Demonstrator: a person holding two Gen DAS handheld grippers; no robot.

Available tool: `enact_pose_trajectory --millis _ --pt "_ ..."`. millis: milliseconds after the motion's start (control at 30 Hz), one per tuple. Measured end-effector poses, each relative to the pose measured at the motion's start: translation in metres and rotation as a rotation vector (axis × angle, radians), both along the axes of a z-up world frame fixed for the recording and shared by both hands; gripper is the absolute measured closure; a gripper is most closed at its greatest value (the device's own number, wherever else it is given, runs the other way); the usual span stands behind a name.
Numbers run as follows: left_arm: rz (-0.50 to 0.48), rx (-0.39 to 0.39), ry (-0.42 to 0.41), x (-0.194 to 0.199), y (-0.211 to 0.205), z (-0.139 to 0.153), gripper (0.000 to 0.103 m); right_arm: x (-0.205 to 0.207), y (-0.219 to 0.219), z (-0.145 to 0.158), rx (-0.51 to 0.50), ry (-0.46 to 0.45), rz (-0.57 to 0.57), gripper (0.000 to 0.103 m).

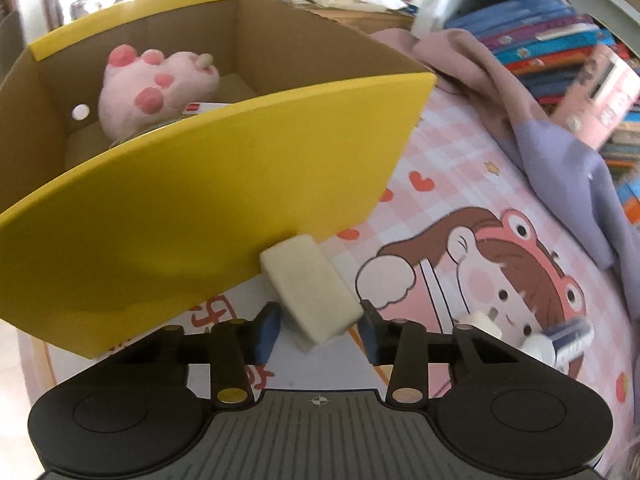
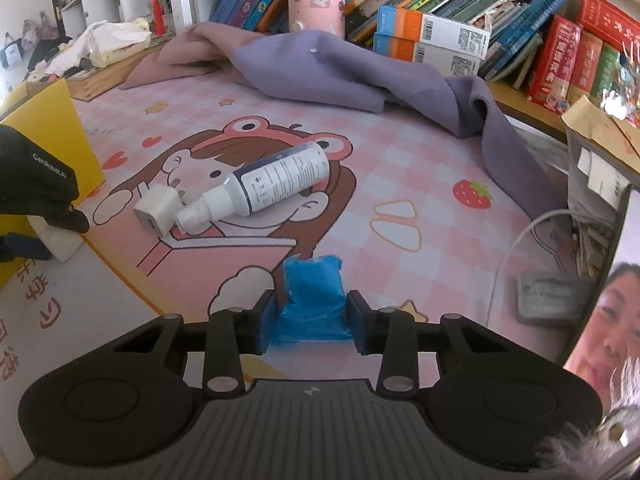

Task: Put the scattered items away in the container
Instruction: 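Grasp the cream sponge block with left gripper while right grasps the blue plastic bag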

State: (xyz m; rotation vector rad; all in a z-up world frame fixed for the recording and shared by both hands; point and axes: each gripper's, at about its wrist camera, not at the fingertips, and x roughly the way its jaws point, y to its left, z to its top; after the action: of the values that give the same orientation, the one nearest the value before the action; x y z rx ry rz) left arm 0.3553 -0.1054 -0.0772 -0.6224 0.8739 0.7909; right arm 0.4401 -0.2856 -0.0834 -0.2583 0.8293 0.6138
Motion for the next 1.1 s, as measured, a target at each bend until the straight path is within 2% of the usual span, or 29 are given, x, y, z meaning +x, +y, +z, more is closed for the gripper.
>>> enact_pose_trajectory --millis 100,200,333,400,433,467,500,633,867,967,1067,1100 --pt "-0.121 0.004 0.004 -0.007 -0.004 0.002 0.076 -0.006 -0.007 0.003 0.000 0.003 -0.014 0.068" --pt "-0.200 -0.012 0.013 -0.015 -0.006 0.004 0.076 -0.010 -0.013 0.004 -0.007 0.008 -0.028 0.068" --pt "-0.179 -0.051 0.023 -0.018 -0.006 0.002 0.073 -0.011 -0.012 0.004 -0.010 0.003 -0.028 0.068" --pt "-0.180 -0.044 0.035 -0.014 -0.007 0.001 0.060 -0.012 -0.011 0.003 -0.011 -0.002 -0.025 0.067" --pt "-0.178 -0.040 0.035 -0.014 -0.006 0.001 0.051 -0.011 -0.009 0.004 -0.012 -0.008 -0.023 0.066" --pt "-0.176 -0.030 0.034 -0.013 -0.006 0.001 0.044 -0.011 -0.008 0.005 -0.012 -0.014 -0.020 0.062" --pt "-0.180 -0.017 0.038 -0.011 -0.006 0.002 0.041 -0.011 -0.007 0.006 -0.014 -0.020 -0.016 0.060" --pt "-0.202 0.011 0.076 -0.005 -0.006 -0.002 0.040 -0.008 -0.004 0.006 -0.019 -0.025 -0.009 0.053" --pt "-0.202 0.090 0.078 0.001 -0.009 -0.004 0.040 -0.003 -0.002 0.004 -0.015 -0.020 -0.012 0.053" --pt "-0.200 0.114 0.062 0.006 -0.010 -0.004 0.044 -0.003 -0.002 0.004 -0.011 -0.021 -0.010 0.054" --pt "-0.201 0.110 0.049 0.009 -0.010 -0.004 0.070 -0.003 -0.002 0.002 -0.013 -0.014 -0.007 0.056" --pt "-0.206 0.111 0.048 0.009 -0.010 -0.003 0.074 -0.003 -0.002 0.002 -0.017 -0.012 -0.006 0.057"
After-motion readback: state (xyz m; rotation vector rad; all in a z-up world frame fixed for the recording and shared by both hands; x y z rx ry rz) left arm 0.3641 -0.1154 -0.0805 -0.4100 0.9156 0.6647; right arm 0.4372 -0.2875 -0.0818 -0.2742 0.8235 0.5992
